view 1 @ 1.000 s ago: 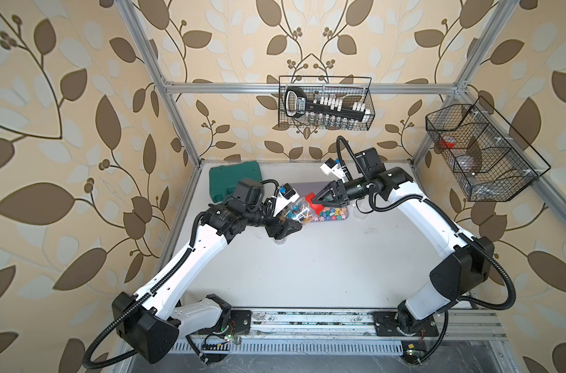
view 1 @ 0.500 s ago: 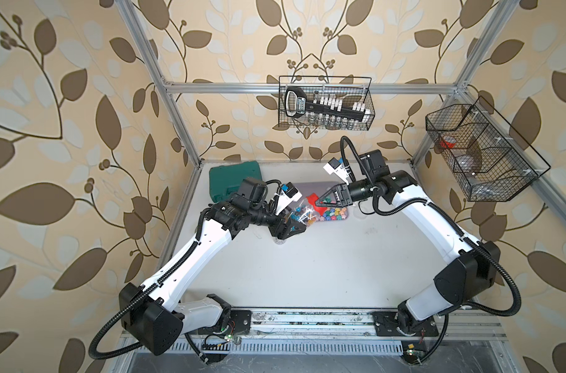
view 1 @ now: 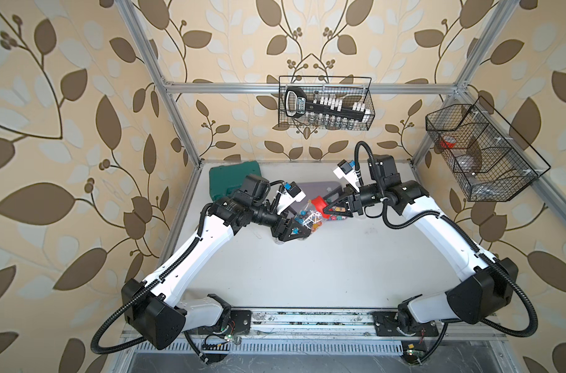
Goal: Pour the candies out of the jar
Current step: Unscrew the lid from the jar.
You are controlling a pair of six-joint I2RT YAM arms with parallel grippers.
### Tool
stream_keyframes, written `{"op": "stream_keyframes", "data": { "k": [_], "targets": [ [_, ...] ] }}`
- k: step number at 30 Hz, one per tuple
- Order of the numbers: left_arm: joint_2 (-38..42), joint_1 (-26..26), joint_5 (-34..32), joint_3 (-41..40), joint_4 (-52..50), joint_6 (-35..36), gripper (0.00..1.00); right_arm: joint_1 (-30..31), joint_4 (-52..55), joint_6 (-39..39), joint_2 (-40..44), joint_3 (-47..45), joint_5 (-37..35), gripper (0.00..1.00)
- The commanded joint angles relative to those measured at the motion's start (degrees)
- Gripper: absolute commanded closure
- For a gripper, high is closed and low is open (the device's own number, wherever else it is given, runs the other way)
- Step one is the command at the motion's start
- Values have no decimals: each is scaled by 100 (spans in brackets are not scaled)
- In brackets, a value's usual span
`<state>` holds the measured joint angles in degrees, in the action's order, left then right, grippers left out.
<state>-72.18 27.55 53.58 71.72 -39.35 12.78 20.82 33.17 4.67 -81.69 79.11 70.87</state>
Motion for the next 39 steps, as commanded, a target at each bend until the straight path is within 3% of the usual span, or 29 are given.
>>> {"op": "stream_keyframes", "data": {
  "k": [1,15,21,29,34,39],
  "targets": [
    [-81,-23,223,522,1045,-537,33,238,-75,491,348,-285,569,45],
    [-24,-30,222,536,753,-390,32,177,-258,94,511,-208,342,31],
    [40,-30,-56,549,358,-67,32,37,-335,-451,644,89,-170,14],
    [170,-25,-517,519,206,217,32,-283,-509,-1553,730,460,-617,8],
    [279,-22,-1079,490,133,474,32,-662,-483,-2575,428,656,-465,8],
    [366,-4,-1722,507,-36,653,32,-710,409,-2854,-144,1093,-592,8]
  ]
}}
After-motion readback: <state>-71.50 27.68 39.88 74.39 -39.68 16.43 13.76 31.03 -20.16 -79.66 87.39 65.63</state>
